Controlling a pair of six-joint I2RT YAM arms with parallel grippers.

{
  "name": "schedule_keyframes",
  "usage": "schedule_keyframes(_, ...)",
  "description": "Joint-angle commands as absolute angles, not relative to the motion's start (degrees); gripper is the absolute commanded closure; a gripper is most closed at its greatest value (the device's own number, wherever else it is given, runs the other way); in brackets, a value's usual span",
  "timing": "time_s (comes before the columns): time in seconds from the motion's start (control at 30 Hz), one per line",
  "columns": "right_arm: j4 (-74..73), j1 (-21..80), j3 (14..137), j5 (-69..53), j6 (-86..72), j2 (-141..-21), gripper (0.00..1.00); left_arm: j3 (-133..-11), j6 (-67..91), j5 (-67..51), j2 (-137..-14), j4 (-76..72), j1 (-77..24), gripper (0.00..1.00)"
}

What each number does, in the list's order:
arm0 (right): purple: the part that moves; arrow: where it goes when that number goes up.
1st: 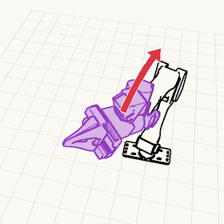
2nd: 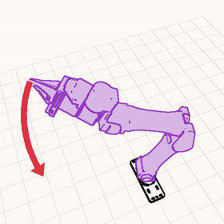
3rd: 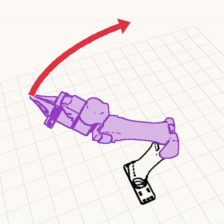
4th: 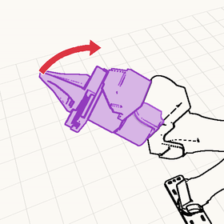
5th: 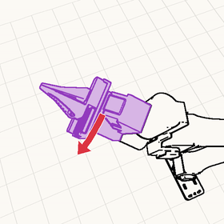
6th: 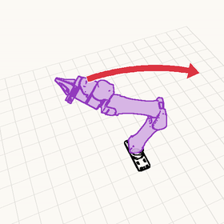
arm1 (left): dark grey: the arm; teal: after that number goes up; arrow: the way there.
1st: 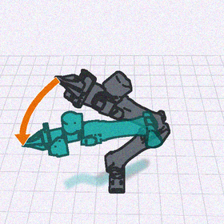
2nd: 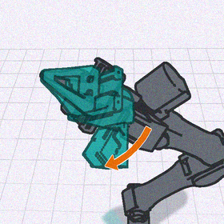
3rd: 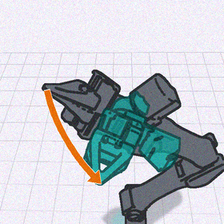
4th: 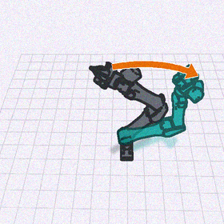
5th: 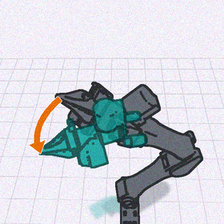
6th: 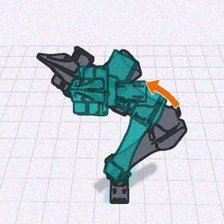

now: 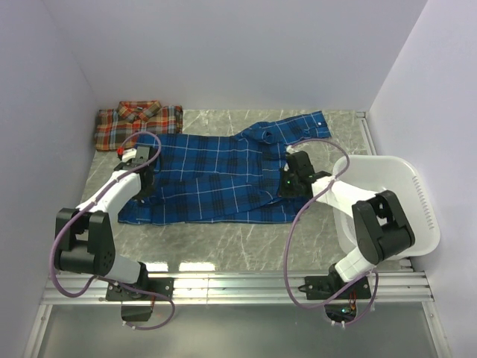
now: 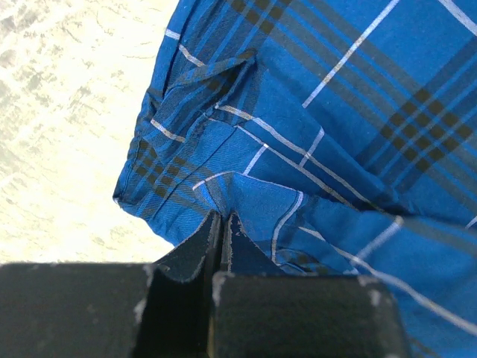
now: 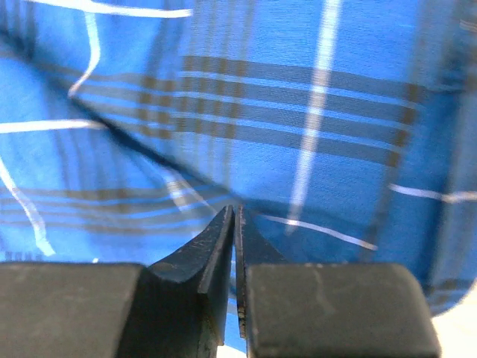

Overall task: Fold and stack the long sleeve shirts
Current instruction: Fold the shirt

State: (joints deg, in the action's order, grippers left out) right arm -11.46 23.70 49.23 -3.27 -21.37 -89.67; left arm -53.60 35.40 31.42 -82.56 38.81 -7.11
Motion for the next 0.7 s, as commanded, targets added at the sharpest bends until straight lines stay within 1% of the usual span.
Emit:
schedule_keyframes(0.0, -8.8, 19.7, 46.5, -6.4, -25.83, -86.66, 0.9, -53.44, 36.65, 29.54, -80.25, 38.49, -5.8, 1.0)
schedule_keyframes(0.1, -7.48, 17.85, 45.18, -11.85, -27.94, -86.05, 0.89, -53.26, 37.61, 26.3, -79.81, 38.85, -5.1, 1.0)
schedule_keyframes(0.2, -5.89, 17.67, 44.21, -13.88, -29.26, -84.56, 0.87, -52.38, 38.49, 22.78, -79.54, 38.76, -4.49, 0.99)
schedule_keyframes(0.3, -5.1, 17.67, 44.03, -14.59, -29.88, -82.97, 0.8, -51.51, 39.2, 21.54, -80.42, 39.28, -4.31, 0.99)
schedule_keyframes(0.33, -5.01, 17.75, 44.03, -14.68, -29.88, -81.92, 0.75, -51.42, 39.55, 21.88, -80.59, 39.46, -4.31, 1.0)
schedule_keyframes(0.4, -4.57, 17.75, 43.77, -14.94, -29.79, -80.78, 0.72, -51.15, 40.08, 22.58, -81.03, 39.81, -4.13, 0.99)
schedule_keyframes(0.43, -4.31, 17.67, 43.33, -15.03, -29.71, -79.55, 0.68, -51.15, 39.99, 22.94, -81.12, 39.81, -4.13, 0.98)
schedule_keyframes(0.47, -3.7, 17.84, 42.98, -15.03, -29.71, -78.93, 0.66, -51.41, 40.16, 23.37, -81.04, 39.99, -4.13, 0.98)
schedule_keyframes(0.53, -2.82, 17.67, 42.19, -15.03, -29.36, -77.44, 0.64, -51.94, 40.17, 24.43, -80.51, 39.38, -4.13, 0.99)
schedule_keyframes(0.67, -1.94, 17.84, 41.4, -15.47, -28.57, -77.25, 0.64, -54.49, 37.18, 26.1, -78.05, 36.65, -4.13, 1.0)
